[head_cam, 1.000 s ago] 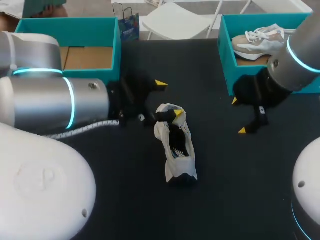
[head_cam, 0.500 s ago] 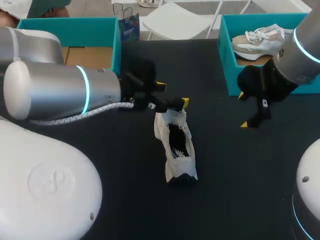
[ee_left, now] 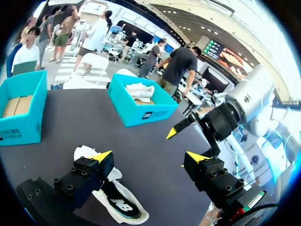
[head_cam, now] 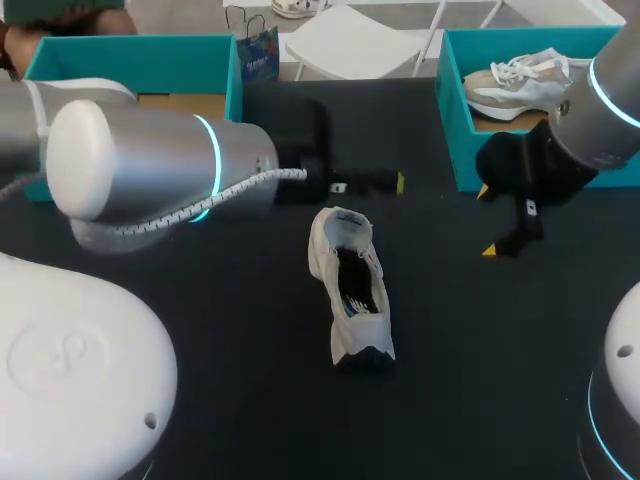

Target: Take the shoe out of the shoebox, open the shoe tongue, remove and reinsert the insole, then place the shoe into the shoebox

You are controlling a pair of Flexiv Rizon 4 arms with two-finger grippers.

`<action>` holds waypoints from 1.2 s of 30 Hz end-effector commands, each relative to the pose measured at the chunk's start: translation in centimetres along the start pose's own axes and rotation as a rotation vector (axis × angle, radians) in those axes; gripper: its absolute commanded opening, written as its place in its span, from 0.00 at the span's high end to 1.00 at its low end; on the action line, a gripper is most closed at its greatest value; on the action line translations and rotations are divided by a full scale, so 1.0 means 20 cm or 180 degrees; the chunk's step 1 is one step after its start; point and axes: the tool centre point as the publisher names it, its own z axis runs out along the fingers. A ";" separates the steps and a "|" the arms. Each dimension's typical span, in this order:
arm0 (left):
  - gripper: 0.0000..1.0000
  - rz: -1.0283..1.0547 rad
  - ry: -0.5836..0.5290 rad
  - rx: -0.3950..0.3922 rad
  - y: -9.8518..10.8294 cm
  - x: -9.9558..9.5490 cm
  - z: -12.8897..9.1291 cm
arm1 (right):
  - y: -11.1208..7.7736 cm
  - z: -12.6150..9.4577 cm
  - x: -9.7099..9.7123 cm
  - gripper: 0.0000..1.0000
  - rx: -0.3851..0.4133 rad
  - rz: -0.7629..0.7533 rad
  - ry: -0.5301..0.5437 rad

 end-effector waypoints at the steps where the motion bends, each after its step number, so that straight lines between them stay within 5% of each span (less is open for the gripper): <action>1: 0.00 0.0177 0.0277 -0.0435 -0.06 -0.05 -0.02 | 0.00 0.00 0.00 0.00 0.0006 0.0003 -0.0003; 10: 0.00 -0.0885 0.0455 -0.0573 -0.14 -0.04 -0.01 | 0.00 0.00 0.00 0.00 0.0006 0.0003 -0.0003; 24: 0.00 -0.0831 0.0384 -0.0493 -0.16 -0.05 -0.02 | 0.00 0.00 0.00 0.00 0.0006 0.0003 -0.0003; 32: 0.00 0.0868 0.0565 -0.0692 -0.15 -0.10 -0.03 | 0.00 0.00 0.00 0.00 0.0006 0.0003 -0.0003; 36: 0.00 0.1590 0.0731 -0.1368 -0.16 -0.11 -0.13 | 0.00 0.00 0.00 0.00 0.0006 0.0003 -0.0003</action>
